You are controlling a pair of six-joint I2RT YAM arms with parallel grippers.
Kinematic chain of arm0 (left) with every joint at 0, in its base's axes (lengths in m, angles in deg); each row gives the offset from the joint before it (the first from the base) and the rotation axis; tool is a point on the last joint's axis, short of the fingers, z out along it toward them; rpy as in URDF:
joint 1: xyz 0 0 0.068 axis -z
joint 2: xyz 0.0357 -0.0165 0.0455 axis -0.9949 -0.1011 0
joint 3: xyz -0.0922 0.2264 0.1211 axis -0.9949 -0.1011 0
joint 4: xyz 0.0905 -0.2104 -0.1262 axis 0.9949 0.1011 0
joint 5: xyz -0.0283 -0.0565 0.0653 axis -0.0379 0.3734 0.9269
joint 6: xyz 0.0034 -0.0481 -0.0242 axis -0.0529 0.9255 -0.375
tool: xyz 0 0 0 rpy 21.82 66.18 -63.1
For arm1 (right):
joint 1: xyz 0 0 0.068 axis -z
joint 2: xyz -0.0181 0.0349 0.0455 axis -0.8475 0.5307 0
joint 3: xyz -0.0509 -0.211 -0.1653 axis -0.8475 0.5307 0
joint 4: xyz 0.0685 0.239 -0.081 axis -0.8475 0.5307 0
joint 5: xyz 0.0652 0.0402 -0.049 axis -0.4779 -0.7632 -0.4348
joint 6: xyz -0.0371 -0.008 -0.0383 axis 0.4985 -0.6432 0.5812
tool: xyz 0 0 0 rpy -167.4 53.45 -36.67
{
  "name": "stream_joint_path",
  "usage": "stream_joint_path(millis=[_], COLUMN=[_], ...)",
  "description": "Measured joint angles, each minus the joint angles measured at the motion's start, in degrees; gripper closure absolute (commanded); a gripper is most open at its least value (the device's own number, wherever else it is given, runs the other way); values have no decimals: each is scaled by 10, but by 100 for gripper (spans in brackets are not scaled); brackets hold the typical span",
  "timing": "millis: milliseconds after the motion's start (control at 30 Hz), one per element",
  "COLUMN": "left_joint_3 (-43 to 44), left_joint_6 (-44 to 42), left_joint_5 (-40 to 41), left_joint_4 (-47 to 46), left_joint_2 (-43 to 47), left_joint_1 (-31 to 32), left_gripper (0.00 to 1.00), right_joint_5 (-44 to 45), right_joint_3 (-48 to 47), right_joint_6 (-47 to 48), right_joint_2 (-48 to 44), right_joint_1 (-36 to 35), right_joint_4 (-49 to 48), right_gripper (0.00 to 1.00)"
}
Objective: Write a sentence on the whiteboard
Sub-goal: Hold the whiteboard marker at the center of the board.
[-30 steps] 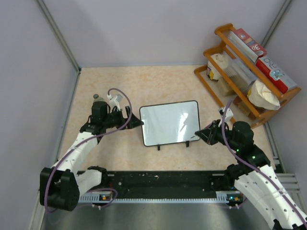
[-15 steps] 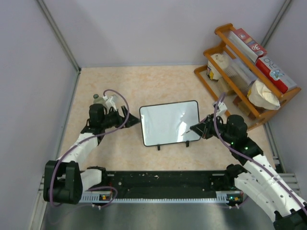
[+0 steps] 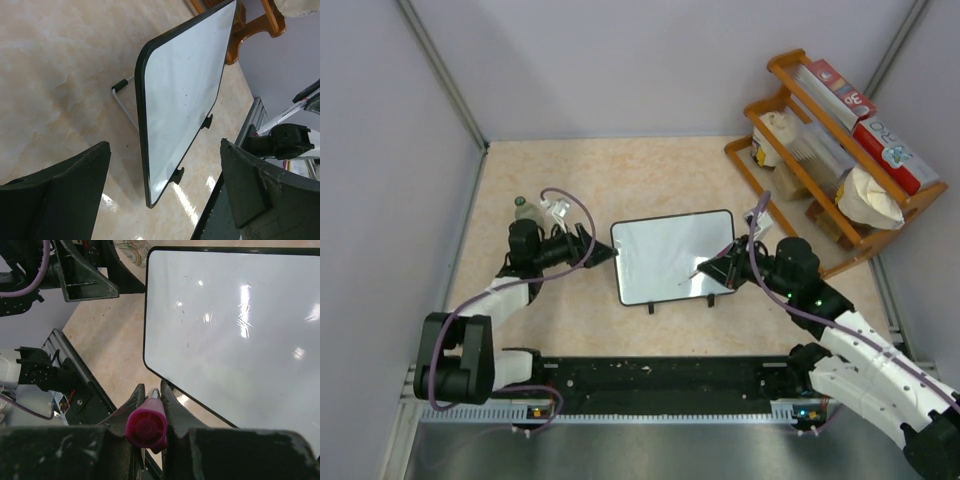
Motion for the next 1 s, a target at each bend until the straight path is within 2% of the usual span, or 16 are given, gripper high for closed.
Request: stream_joint_path(millis=[267, 500, 633, 667, 733, 767, 967, 1000], left_joint_3=[-12, -12, -12, -12, -12, -12, -12, -12], left_joint_6=[65, 91, 115, 118, 124, 128, 133, 132], left_joint_5=[-63, -94, -107, -109, -113, -115, -120, -120], left_joint_4=[-169, -241, -291, -301, -320, -327, -342, -342], left_joint_2=[-108, -185, -210, -213, -223, -227, -243, -243], left_joint_1=[12, 42, 44, 44, 44, 44, 44, 44], left_gripper=[18, 34, 49, 56, 61, 67, 82, 87], right_joint_5=[0, 7, 12, 14, 16, 17, 21, 21], right_joint_3=[0, -3, -15, -21, -32, -37, -64, -67], right_joint_6=[-8, -8, -7, -6, -4, -2, 2, 2], right_joint_2=[44, 88, 120, 128, 144, 151, 196, 203], right_joint_1=[-18, -29, -33, -33, -34, -35, -40, -42], right_joint_4=[-57, -92, -109, -113, -124, -131, -172, -176], right_gripper=[100, 100, 100, 100, 100, 100, 100, 100])
